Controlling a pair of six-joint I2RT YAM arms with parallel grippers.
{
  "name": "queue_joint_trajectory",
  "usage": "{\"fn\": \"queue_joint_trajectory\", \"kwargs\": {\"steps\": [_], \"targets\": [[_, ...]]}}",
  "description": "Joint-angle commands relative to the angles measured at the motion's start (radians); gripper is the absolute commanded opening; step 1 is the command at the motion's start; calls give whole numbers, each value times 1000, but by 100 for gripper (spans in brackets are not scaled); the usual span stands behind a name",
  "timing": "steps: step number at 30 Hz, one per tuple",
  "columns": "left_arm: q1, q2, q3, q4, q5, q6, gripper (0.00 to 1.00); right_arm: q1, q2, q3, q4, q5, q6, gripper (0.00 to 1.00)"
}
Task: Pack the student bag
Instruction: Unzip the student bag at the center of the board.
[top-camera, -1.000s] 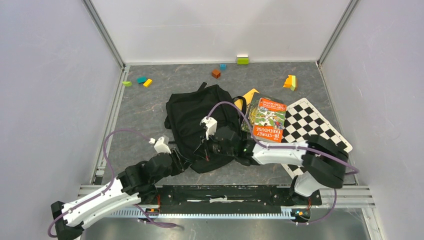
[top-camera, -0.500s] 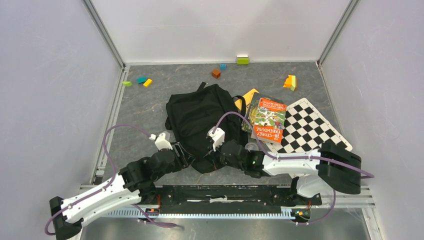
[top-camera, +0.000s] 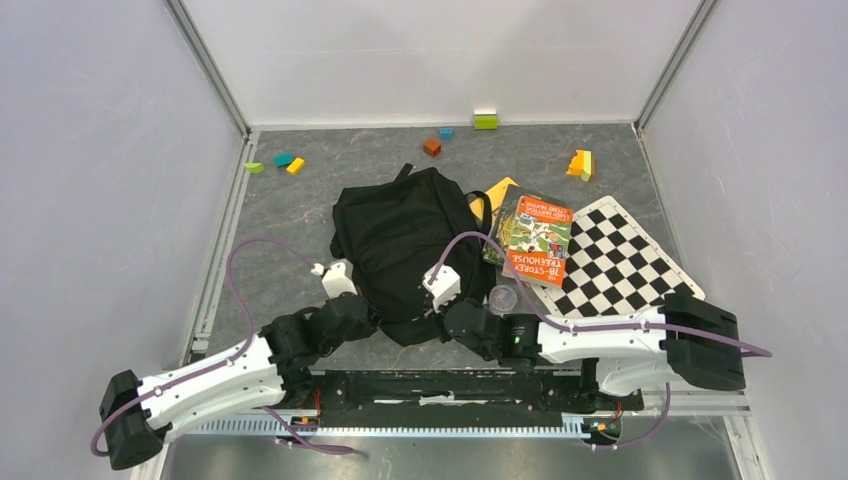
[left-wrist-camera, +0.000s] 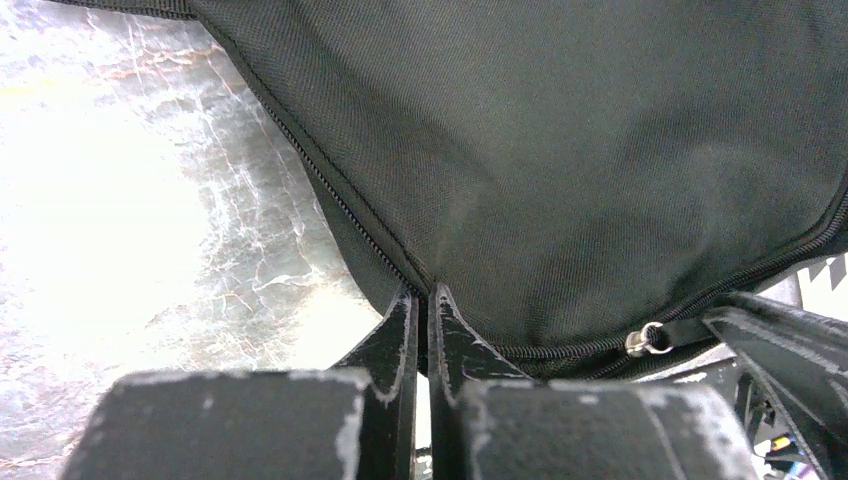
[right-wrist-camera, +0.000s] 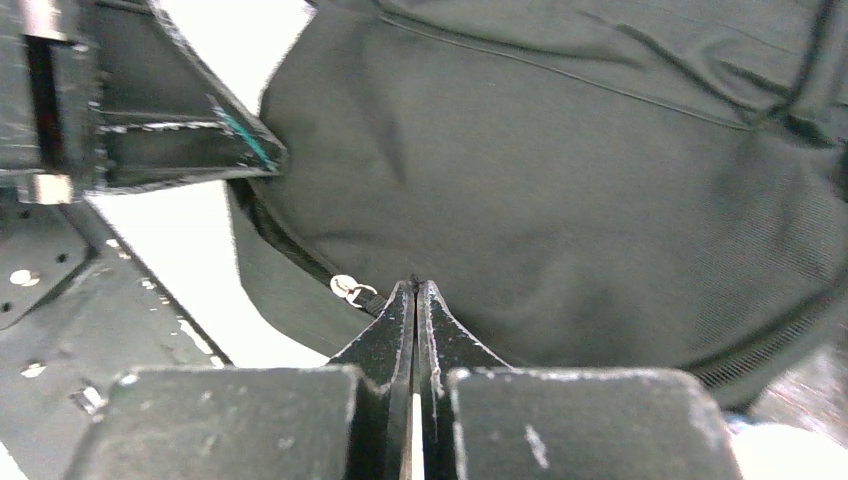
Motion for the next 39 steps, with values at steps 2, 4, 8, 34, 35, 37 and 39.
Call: {"fn": "queue_joint_trajectory", "kwargs": {"steps": [2, 4, 8, 34, 35, 37, 39], "targets": [[7, 26, 61, -21, -117, 68, 2, 1, -84, 24, -140, 194, 9, 0], [7, 20, 55, -25, -119, 66, 2, 0, -105, 20, -184, 252, 15, 0], [9, -8, 44, -57, -130, 53, 2, -8, -126, 16, -242, 341, 2, 0], [10, -77, 230, -175, -12, 295, 90, -404, -120, 78, -9, -229, -293, 0], [9, -39, 256, -152, 0, 348, 93, -404, -124, 69, 0, -256, -290, 0], [10, 50, 312, -91, 40, 435, 96, -403, -134, 43, 21, -297, -276, 0], [10, 150, 342, -9, 97, 498, 96, -404, -142, 14, 41, -312, -258, 0]]}}
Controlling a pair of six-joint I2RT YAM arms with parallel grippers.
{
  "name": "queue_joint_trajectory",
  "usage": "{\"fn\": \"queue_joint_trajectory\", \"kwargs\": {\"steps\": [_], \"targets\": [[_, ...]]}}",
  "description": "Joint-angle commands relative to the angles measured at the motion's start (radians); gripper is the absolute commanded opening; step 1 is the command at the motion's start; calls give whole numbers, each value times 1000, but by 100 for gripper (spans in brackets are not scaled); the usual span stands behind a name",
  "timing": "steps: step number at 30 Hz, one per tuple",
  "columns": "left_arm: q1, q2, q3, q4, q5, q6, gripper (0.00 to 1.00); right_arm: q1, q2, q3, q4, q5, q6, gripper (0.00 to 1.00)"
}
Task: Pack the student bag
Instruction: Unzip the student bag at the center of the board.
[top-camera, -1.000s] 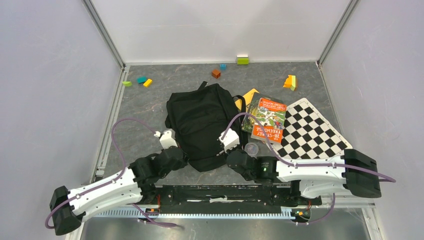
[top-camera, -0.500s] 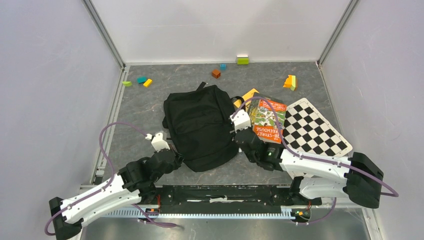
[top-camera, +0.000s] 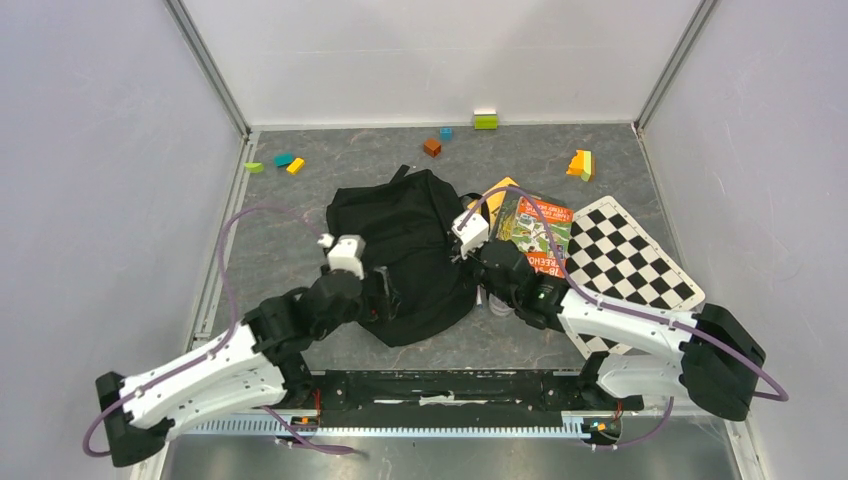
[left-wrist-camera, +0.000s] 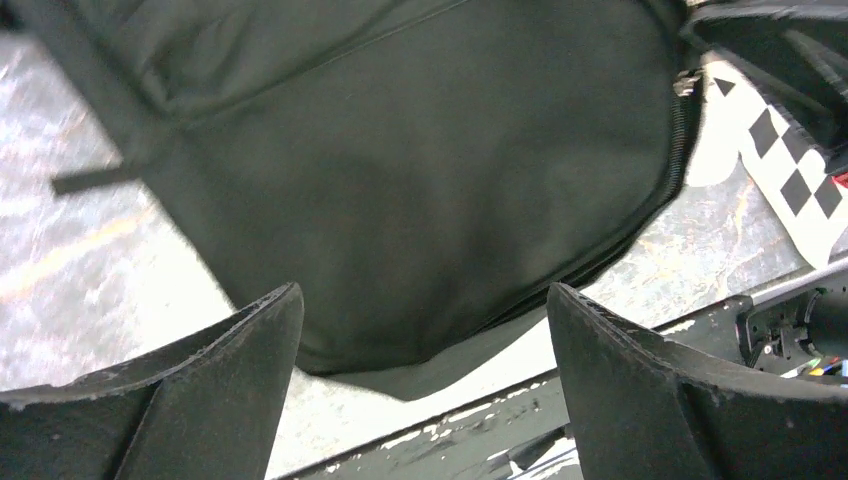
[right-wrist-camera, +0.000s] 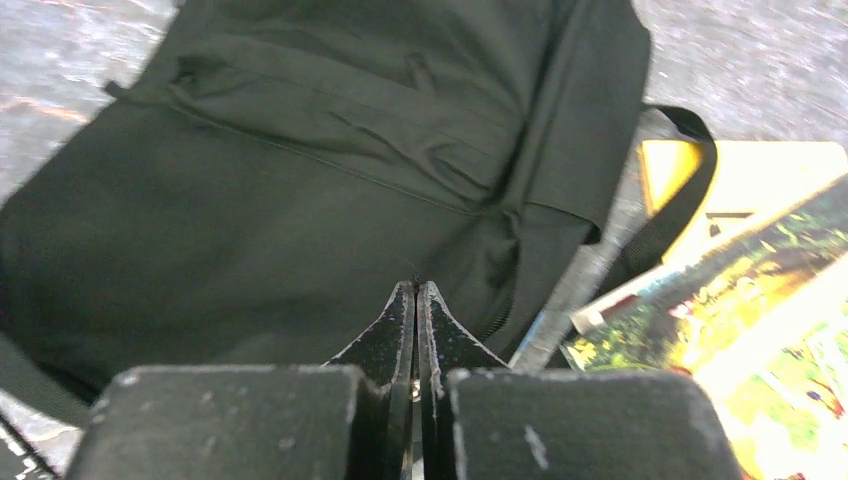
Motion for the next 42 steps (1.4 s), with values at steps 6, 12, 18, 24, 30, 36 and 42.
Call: {"fn": "queue_joint_trajectory", "kwargs": {"steps": [6, 12, 18, 24, 30, 36, 42], "targets": [[5, 403, 112, 430, 273, 333, 96, -1, -66, -75, 105, -87, 52, 0], [4, 496, 77, 554, 322, 338, 96, -1, -130, -124, 107, -61, 80, 0], [4, 509, 27, 608, 331, 323, 95, 0, -157, -137, 83, -49, 76, 0], [4, 482, -20, 653, 287, 313, 93, -1, -171, -154, 83, -43, 80, 0], [5, 407, -43, 706, 270, 286, 94, -1, -177, -171, 83, -47, 97, 0], [4, 512, -9, 642, 271, 287, 94, -1, -176, -176, 86, -55, 107, 0], [5, 555, -23, 729, 358, 323, 94, -1, -183, -183, 88, -51, 115, 0]]}}
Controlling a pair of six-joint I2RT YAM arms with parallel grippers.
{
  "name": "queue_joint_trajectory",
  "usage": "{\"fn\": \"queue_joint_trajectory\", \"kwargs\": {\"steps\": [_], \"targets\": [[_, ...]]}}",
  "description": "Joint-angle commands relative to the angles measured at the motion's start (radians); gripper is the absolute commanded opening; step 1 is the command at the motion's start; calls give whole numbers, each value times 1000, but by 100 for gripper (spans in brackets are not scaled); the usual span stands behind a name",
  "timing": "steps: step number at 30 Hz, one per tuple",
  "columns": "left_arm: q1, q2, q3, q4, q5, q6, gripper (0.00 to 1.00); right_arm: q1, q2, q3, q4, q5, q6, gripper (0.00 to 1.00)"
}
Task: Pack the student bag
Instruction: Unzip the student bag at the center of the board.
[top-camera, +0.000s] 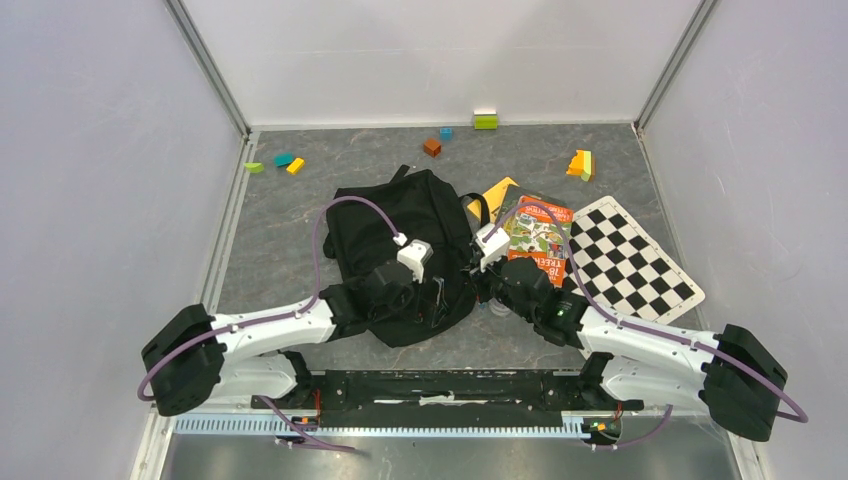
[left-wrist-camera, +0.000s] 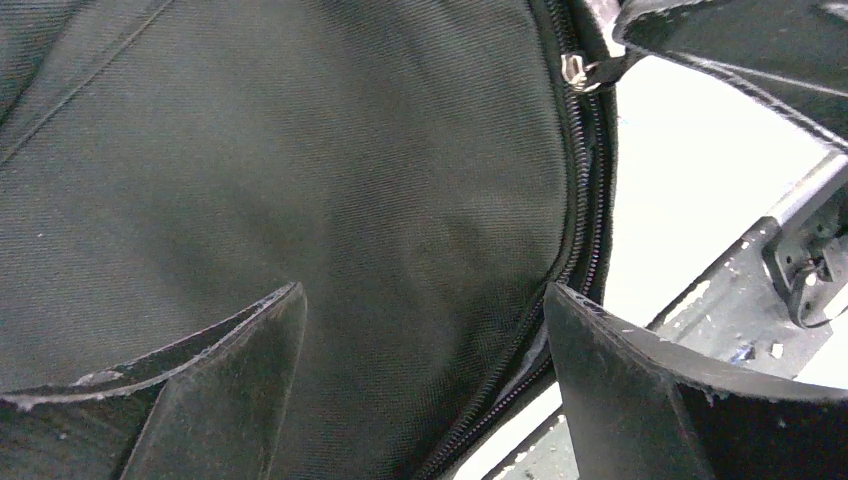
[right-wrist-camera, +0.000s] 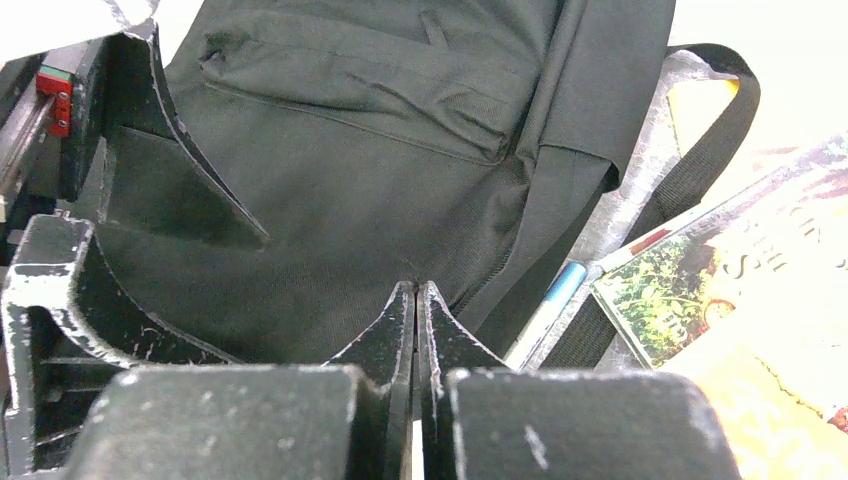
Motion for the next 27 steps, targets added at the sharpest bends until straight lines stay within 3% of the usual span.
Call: {"fn": "queue_joint_trajectory", "kwargs": {"steps": [1, 8, 17, 22, 24, 27], "targets": [[1, 8, 13, 96, 77, 44, 94, -1, -24, -13, 27, 11, 18, 0], [0, 37, -13, 161, 152, 46, 94, -2, -25, -16, 36, 2, 26, 0], [-6, 123, 3, 127, -86, 62, 89, -2, -47, -42, 45, 2, 45, 0], [-17, 136, 11, 127, -195, 64, 70, -1, -53, -60, 56, 6, 60, 0], [-19, 138, 6, 149, -173, 84, 64, -1, -49, -61, 63, 10, 65, 0], [-21, 135, 3, 164, -115, 102, 45, -2, -38, -54, 67, 25, 66, 0]]}}
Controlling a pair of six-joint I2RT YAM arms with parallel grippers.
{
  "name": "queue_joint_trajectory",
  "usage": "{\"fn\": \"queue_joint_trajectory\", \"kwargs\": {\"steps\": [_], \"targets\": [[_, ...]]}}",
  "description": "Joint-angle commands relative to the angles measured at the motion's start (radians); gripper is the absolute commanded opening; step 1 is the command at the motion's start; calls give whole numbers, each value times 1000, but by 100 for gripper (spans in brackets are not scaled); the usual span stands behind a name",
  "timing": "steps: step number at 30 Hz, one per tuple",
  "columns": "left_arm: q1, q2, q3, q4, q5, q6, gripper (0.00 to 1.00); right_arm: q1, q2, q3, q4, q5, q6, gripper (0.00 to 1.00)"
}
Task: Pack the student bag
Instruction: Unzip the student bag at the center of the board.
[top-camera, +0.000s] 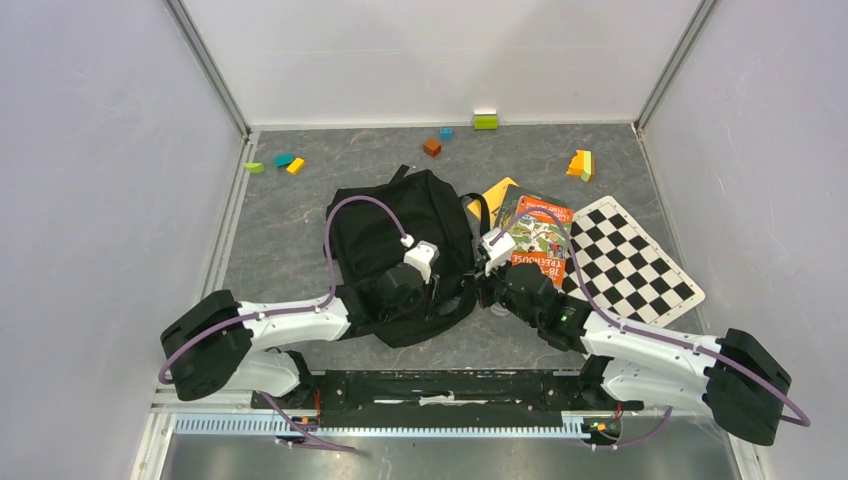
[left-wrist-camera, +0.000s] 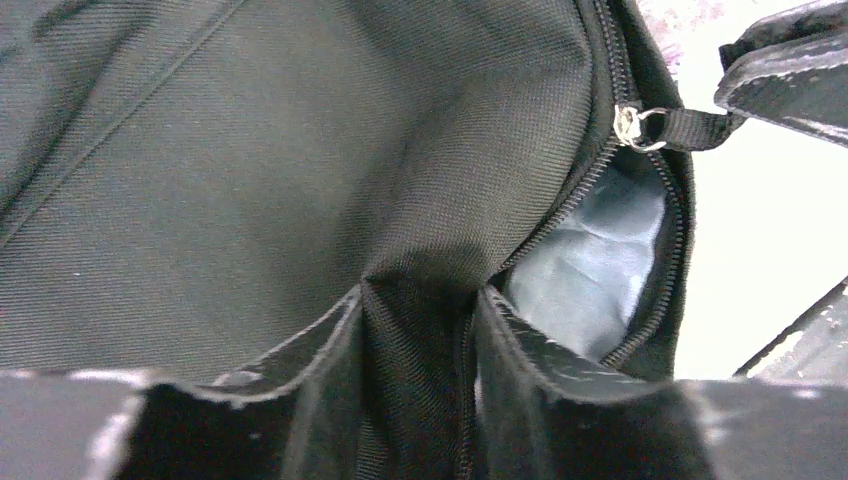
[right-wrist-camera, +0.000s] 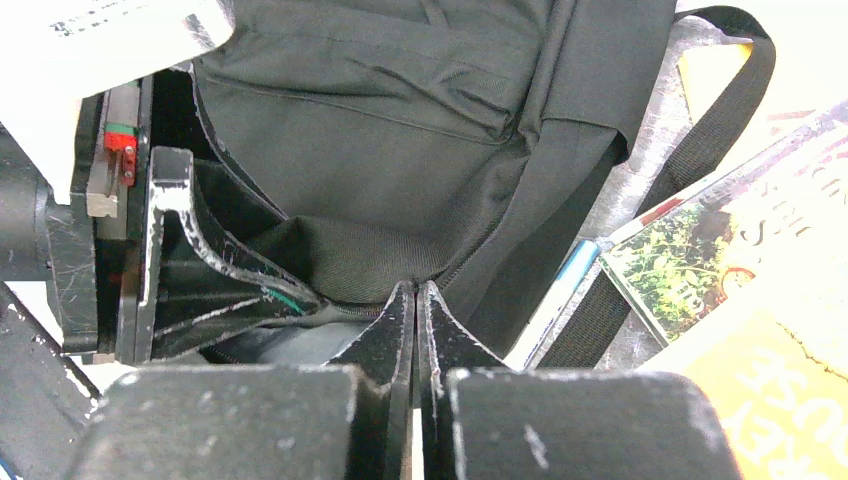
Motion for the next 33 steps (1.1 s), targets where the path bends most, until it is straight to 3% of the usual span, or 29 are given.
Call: {"fn": "queue_joint_trajectory", "kwargs": {"steps": [1, 3, 7, 16, 23, 33], "targets": [[-3, -2, 9, 43, -10, 66, 39, -2, 2, 8, 45, 39, 15, 0], [-6, -37, 11, 19, -7, 54, 23, 0, 16, 27, 30, 81, 14, 0], [-6, -145, 7, -40, -13, 41, 3, -1, 48, 79, -20, 200, 16, 0], [-7, -300, 84, -322, -6, 71, 2, -14, 133, 249, -155, 317, -52, 0], [-6, -405, 128, -410, -8, 72, 2, -81, 205, 292, -187, 244, -50, 0], [-7, -413, 274, -539, 60, 125, 2, -133, 293, 348, -143, 139, -77, 0]]}}
